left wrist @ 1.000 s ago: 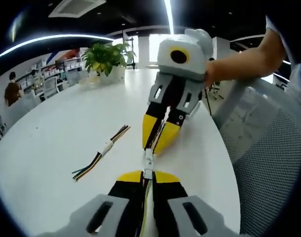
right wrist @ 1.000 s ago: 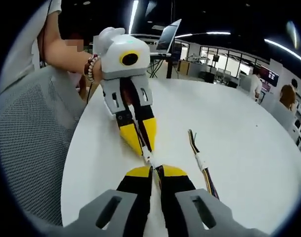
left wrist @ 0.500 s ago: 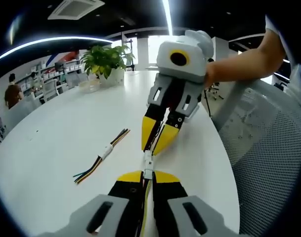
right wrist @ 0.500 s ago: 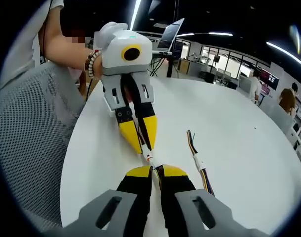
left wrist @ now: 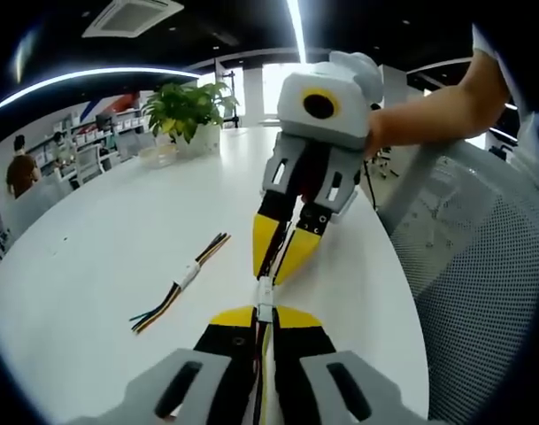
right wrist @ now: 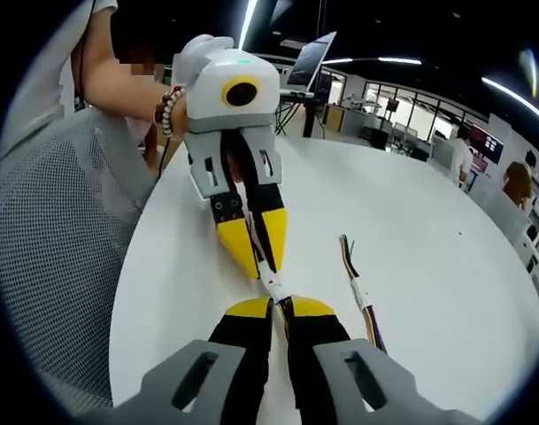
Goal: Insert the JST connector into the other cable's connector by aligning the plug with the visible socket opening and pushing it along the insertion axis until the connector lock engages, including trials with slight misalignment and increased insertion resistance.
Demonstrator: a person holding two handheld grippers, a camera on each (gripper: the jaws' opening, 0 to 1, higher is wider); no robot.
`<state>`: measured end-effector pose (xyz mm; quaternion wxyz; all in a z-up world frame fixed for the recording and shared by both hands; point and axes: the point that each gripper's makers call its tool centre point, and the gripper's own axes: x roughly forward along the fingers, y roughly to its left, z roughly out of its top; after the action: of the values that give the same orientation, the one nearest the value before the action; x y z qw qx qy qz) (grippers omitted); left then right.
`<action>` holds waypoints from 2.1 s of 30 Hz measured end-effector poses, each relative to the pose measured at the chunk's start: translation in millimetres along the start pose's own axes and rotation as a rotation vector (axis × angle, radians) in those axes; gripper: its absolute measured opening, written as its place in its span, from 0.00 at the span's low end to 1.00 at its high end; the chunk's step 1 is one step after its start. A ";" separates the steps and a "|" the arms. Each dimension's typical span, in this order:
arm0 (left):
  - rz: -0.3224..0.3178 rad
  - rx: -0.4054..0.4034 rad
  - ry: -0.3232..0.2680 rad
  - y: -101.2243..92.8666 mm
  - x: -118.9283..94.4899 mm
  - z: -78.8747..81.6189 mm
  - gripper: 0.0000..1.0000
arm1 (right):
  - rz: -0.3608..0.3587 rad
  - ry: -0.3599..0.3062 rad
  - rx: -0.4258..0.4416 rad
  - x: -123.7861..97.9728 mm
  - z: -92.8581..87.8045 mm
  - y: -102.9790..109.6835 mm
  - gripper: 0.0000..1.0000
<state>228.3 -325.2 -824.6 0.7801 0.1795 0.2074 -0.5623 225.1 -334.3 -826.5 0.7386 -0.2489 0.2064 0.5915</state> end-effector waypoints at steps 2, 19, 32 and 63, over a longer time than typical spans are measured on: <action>0.001 0.002 0.000 0.3 -0.2 0.1 0.00 | -0.001 0.000 0.000 0.0 0.4 -0.1 0.03; -0.030 0.026 -0.006 -5.2 -0.6 3.1 0.00 | 0.029 -0.011 0.029 -1.2 3.8 5.6 0.03; -0.054 0.043 0.023 -12.3 0.6 -2.7 0.00 | 0.056 0.001 0.032 1.5 2.7 12.9 0.03; -0.099 -0.023 -0.122 34.1 14.0 30.4 0.00 | -0.076 -0.166 0.164 -14.7 8.0 -41.4 0.04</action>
<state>268.4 -341.8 -804.5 0.7645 0.1253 0.1748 -0.6077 262.4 -348.1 -806.3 0.7928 -0.1455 0.1826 0.5630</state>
